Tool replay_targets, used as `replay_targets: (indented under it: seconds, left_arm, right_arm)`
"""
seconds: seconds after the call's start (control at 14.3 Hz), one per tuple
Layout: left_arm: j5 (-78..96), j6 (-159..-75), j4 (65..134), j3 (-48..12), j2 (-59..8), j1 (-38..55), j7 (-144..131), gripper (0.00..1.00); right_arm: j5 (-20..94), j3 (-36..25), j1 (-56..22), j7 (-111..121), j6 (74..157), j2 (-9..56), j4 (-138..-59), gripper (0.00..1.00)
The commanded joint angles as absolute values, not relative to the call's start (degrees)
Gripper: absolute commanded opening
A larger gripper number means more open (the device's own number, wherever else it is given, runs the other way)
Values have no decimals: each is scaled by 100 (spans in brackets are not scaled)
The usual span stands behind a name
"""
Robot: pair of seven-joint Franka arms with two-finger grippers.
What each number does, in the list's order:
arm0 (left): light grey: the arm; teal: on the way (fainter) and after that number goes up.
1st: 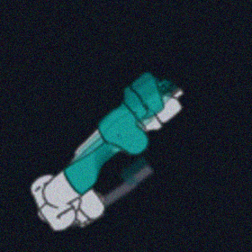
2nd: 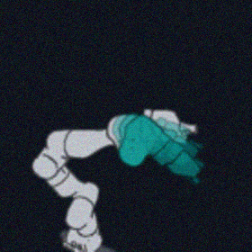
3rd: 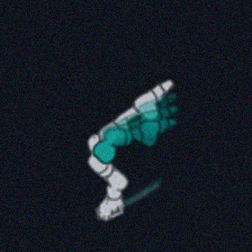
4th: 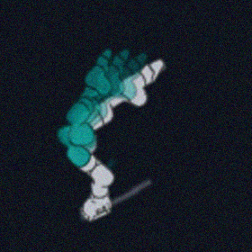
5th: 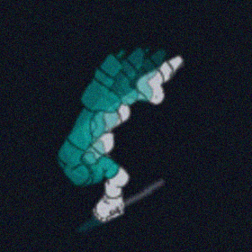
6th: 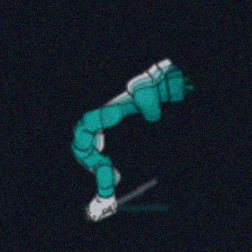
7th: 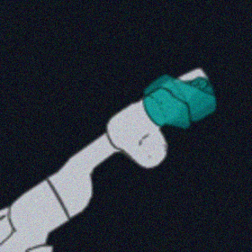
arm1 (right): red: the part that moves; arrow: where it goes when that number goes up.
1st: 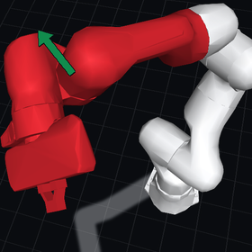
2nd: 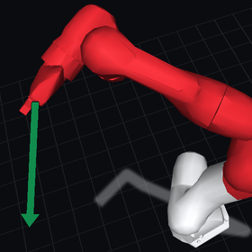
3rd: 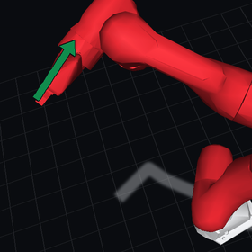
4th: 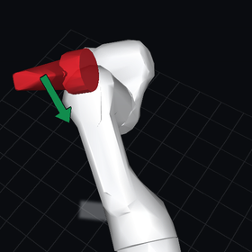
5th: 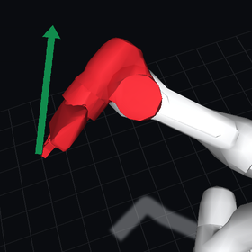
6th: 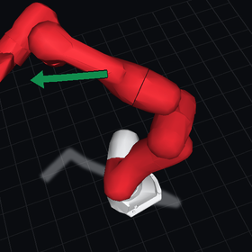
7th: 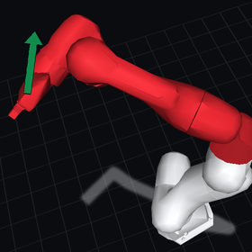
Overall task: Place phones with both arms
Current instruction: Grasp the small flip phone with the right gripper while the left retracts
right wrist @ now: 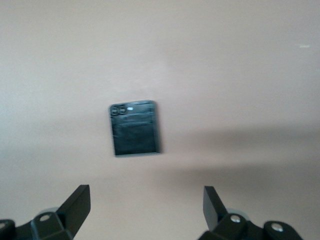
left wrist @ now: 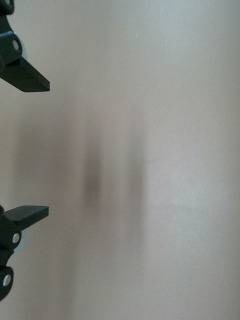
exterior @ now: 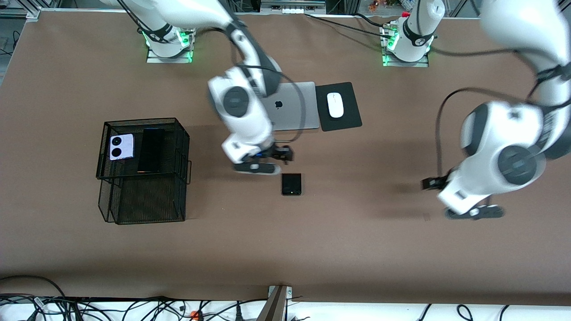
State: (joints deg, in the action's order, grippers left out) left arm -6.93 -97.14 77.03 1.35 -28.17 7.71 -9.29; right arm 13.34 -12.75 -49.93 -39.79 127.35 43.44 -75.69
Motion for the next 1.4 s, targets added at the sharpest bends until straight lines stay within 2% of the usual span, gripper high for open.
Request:
replay_targets:
  seconds: [0.0,0.28,0.56,1.12,1.33]
  left_arm:
    - [-738,-9730,8647,18,-1778,590,-607,100]
    - [-283,-9721,9175,18,-890,203,157,100]
    - [-246,-9721,9807,26,-63,97,307,100]
    - [-255,-9615,10248,9,755,-35,642,100]
    - [-246,-9492,9942,-26,739,9,353,100]
  right_arm:
    - [1064,-1371,-5027,-4148,12699,5368,-6338,100]
    - [897,-1371,-5185,-4157,13551,5861,-6337,100]
    - [590,-1371,-5212,-4140,13939,6091,-6346,100]
    - [255,-1380,-5256,-4175,14168,6328,-6363,100]
    - [168,-1380,-5265,-4166,14194,6363,-6372,100]
